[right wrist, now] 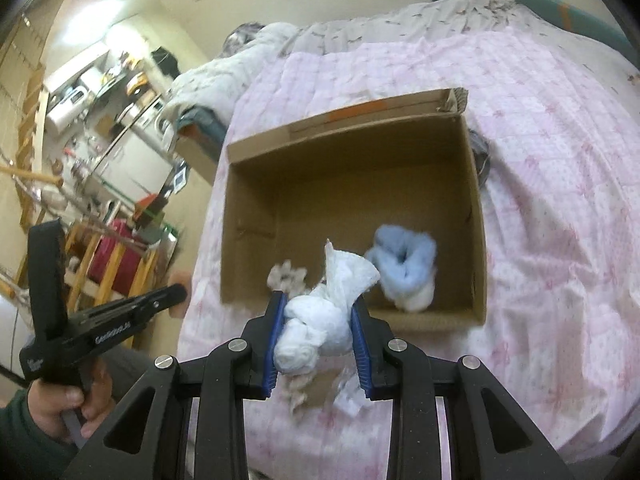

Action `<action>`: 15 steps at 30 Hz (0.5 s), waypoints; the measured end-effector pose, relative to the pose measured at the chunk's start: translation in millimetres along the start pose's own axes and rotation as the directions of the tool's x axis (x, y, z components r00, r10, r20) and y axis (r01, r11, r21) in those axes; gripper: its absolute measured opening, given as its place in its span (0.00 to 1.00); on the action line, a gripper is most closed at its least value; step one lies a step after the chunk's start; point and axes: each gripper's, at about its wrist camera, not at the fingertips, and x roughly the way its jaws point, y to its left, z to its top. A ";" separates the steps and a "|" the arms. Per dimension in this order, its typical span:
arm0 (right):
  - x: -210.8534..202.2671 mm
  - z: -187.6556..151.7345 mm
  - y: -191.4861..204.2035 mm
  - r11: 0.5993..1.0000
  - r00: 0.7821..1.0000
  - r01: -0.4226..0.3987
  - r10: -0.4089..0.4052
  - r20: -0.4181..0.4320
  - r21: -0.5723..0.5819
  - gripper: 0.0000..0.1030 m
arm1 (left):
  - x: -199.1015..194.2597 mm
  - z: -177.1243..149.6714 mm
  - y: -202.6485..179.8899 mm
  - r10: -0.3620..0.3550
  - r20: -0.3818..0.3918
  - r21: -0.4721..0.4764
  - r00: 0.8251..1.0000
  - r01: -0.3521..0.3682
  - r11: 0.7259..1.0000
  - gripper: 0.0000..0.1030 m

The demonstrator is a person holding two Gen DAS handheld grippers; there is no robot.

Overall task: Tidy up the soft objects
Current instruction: 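Carry the tan cylinder and white sock in both tools over the box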

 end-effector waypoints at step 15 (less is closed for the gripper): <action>59.9 14.1 -28.0 0.998 0.998 0.049 -0.048 -0.032 0.050 0.32 | 51.3 36.8 -34.1 0.000 0.063 0.127 0.998 -0.008 0.992 0.04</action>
